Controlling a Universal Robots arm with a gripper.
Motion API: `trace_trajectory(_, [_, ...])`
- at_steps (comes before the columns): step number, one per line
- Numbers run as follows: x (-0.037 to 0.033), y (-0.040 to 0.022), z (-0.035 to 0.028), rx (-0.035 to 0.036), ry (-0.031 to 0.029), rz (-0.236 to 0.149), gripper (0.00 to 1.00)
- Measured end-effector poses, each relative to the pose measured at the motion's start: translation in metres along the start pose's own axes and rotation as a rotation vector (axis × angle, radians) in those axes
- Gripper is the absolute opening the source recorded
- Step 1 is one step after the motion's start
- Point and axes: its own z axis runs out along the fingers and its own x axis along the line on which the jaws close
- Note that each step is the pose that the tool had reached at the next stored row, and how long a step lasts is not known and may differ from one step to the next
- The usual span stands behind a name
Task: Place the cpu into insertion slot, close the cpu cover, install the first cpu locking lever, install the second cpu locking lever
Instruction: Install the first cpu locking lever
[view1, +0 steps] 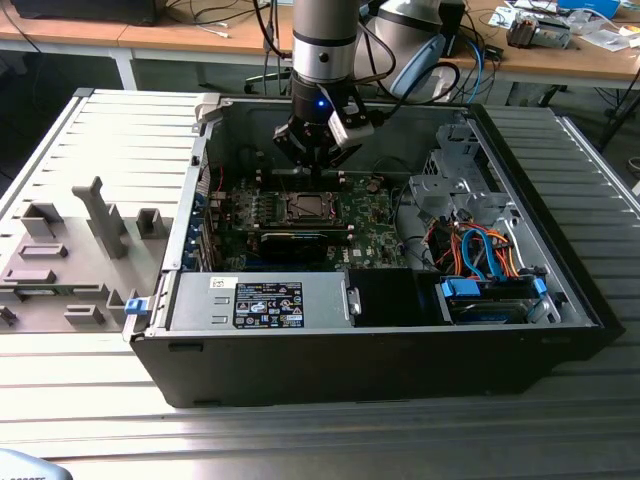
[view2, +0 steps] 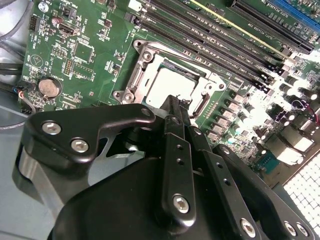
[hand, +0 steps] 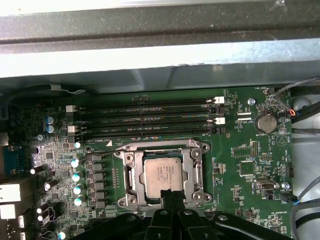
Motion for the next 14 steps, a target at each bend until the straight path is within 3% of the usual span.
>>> trace_trajectory(9, [0.0001,-0.0001,-0.0001,-0.0020,-0.0004,-0.010,0.11])
trace_trajectory(14, [0.0000,0.0000,0.0000,-0.0257,0.0003,-0.020,0.11])
